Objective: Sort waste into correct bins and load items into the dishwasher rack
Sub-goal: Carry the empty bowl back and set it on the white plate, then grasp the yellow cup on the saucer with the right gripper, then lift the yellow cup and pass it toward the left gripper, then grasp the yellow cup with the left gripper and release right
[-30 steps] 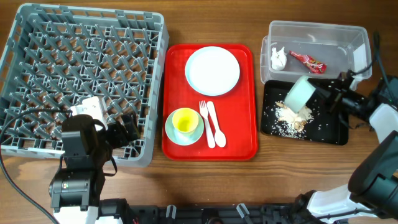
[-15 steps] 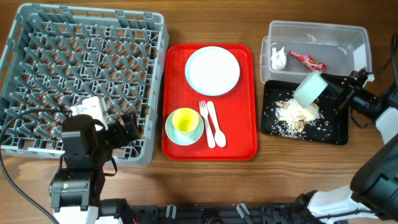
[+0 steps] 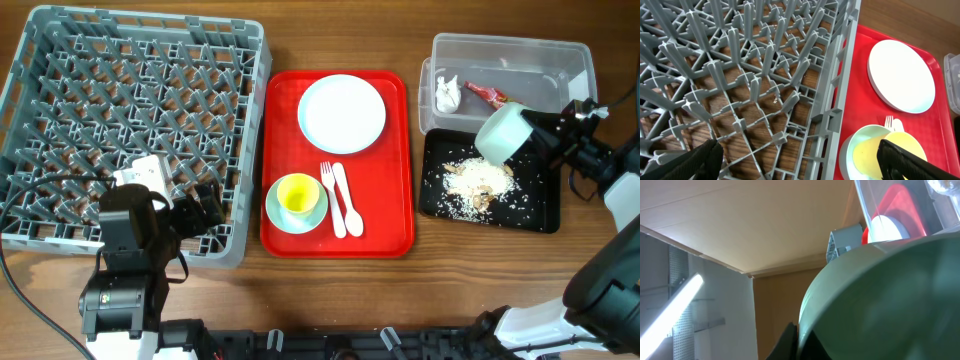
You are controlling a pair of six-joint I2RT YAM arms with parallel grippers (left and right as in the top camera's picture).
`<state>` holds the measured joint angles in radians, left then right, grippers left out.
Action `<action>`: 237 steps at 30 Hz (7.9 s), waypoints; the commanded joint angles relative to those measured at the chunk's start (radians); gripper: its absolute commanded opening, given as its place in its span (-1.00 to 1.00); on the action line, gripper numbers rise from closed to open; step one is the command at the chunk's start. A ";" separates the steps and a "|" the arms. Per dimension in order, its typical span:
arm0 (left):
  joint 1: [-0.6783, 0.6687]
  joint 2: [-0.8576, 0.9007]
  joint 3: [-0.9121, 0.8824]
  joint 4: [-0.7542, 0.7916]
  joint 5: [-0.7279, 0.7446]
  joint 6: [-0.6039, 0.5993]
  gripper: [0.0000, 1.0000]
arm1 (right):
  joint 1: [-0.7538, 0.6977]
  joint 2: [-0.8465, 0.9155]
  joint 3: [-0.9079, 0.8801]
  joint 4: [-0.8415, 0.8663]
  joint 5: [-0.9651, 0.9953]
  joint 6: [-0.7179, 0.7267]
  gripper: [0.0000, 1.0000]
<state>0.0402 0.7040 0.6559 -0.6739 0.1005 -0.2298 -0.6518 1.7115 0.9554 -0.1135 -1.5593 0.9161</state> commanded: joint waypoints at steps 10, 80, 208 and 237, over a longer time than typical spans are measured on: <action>-0.006 -0.003 0.019 0.003 -0.013 0.016 1.00 | 0.080 0.013 -0.002 0.008 0.007 -0.154 -0.92; -0.006 -0.003 0.019 0.003 -0.013 0.016 1.00 | 1.195 0.138 0.134 -0.062 1.424 -1.043 -0.86; -0.101 0.368 0.019 0.950 1.339 -0.699 0.84 | 1.084 -0.295 0.170 -0.153 0.531 -0.328 -0.91; -0.105 0.368 0.019 0.955 1.151 -0.691 0.49 | 1.084 -0.295 0.168 -0.213 0.490 -0.317 -0.91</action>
<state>-0.0593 1.0691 0.6651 0.2832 1.2957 -0.9272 0.4263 1.4105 1.1088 -0.3176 -1.0386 0.5835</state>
